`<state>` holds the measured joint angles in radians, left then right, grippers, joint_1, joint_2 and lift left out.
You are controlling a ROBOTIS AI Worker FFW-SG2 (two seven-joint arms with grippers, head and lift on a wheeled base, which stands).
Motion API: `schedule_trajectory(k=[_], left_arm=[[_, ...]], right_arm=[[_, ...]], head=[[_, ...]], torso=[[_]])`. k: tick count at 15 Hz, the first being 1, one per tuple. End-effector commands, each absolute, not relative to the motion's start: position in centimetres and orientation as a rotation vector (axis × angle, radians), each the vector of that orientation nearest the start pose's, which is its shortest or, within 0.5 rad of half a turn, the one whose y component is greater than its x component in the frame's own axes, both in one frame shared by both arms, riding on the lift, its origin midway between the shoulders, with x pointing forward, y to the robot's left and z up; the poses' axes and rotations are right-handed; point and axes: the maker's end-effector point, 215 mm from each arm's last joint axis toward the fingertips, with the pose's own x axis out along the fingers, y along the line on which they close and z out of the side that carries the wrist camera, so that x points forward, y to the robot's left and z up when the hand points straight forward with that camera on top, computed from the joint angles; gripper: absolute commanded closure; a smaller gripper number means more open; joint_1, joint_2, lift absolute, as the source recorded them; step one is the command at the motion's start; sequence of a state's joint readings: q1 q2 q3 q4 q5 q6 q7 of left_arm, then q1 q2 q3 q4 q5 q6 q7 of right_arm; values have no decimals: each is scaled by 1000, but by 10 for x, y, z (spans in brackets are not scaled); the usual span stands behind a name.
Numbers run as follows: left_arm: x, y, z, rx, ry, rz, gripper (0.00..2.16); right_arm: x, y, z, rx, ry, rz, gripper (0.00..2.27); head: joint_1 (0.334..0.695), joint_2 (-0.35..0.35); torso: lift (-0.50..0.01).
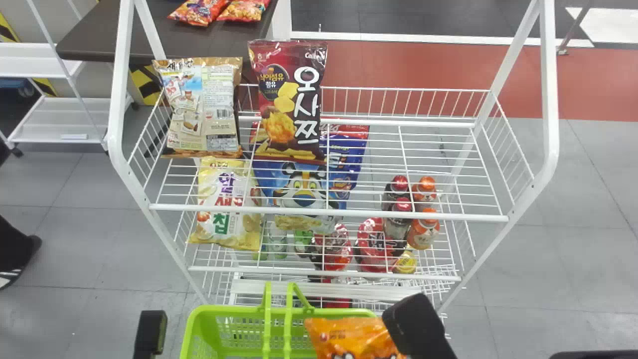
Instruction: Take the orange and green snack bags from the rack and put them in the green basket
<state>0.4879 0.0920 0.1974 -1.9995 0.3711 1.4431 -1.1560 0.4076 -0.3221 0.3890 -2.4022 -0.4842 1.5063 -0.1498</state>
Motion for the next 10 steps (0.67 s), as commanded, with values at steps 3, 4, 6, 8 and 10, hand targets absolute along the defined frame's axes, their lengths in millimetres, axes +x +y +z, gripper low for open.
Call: schedule_trajectory(k=[3,4,6,8,10], left_arm=[[191,83,-464,-1073,1134,-955,2145],[192,82,-463,-1073,1133,-956,2145],[191,81,-464,-1071,1136,-959,2145],[190,80,-464,-1071,1139,-960,2145],[190,79,-464,-1073,1139,-964,2145]], right_arm=[[199,-26,-512,-125,1206,706,1858],[205,-20,-511,-109,1190,712,1855],[225,-4,-504,-61,1138,719,1858],[235,6,-507,-48,1136,727,1858],[250,19,-517,-10,1107,725,1855]], head=[[695,126],[695,146],[695,186],[695,233],[695,250]], torso=[[0],[0],[0],[0],[0]])
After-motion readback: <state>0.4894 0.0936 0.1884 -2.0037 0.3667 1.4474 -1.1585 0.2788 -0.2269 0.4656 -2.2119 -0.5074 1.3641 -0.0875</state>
